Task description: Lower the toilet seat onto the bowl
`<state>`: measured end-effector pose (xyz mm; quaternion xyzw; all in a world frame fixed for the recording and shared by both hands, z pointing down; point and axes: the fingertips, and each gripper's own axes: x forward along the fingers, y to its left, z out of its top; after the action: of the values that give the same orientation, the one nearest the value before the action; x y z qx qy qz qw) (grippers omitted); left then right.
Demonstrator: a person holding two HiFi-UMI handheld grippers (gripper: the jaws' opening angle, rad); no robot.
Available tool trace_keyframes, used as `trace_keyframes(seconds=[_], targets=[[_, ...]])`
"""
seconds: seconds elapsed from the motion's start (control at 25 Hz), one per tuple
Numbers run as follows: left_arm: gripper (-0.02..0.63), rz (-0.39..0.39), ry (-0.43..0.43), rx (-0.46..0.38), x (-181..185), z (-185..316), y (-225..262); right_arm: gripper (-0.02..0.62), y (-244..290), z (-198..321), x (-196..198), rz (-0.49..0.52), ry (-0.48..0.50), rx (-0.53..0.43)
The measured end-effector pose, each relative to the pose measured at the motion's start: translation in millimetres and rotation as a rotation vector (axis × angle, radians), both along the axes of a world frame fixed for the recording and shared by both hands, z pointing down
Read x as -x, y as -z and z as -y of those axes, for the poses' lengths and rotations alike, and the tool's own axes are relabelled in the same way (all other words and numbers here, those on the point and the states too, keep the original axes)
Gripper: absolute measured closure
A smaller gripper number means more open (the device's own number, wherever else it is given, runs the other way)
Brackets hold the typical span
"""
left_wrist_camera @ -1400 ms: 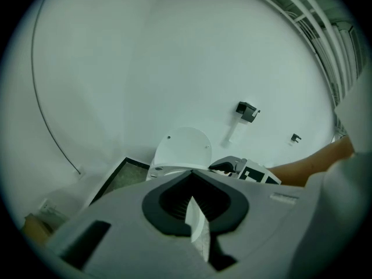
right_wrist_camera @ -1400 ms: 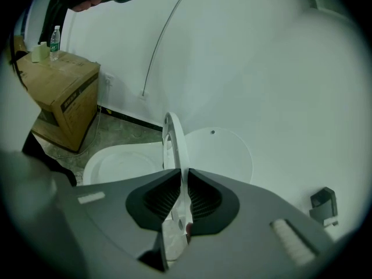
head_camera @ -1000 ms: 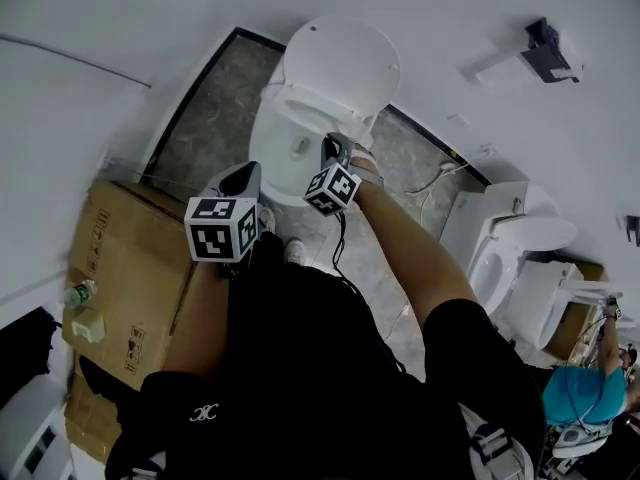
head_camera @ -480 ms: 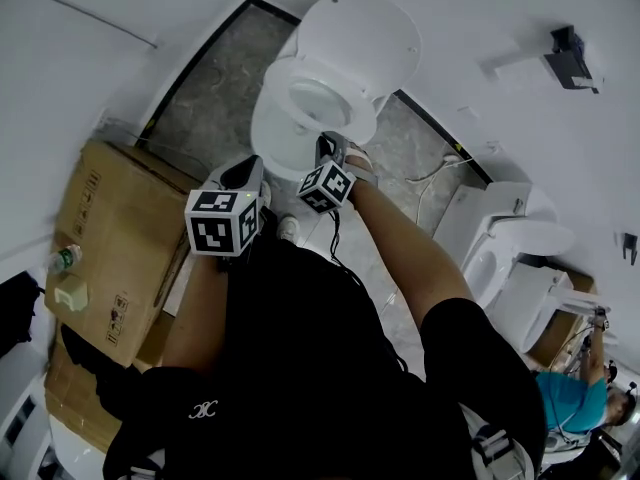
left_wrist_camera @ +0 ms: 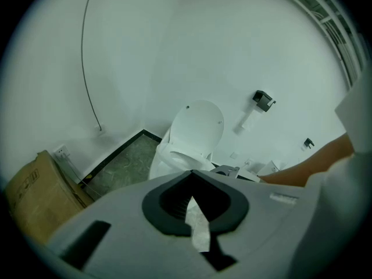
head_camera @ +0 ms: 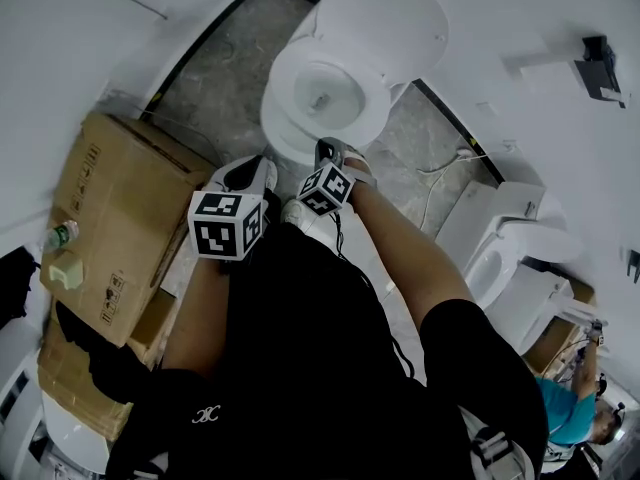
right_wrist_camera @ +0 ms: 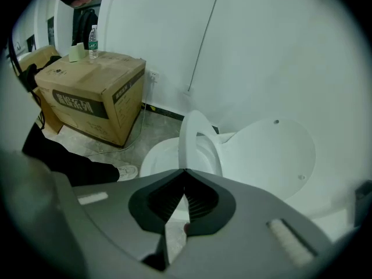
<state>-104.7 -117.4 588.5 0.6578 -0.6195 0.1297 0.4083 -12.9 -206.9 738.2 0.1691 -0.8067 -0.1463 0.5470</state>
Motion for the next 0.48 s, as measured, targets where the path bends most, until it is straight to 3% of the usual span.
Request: trace_keyframes(seconds=[0.48], targets=[[0.598,-0.017,0.058,0.088,0,-24,-64,0.584,-77,-39,3,-0.029,0.056,0.138]])
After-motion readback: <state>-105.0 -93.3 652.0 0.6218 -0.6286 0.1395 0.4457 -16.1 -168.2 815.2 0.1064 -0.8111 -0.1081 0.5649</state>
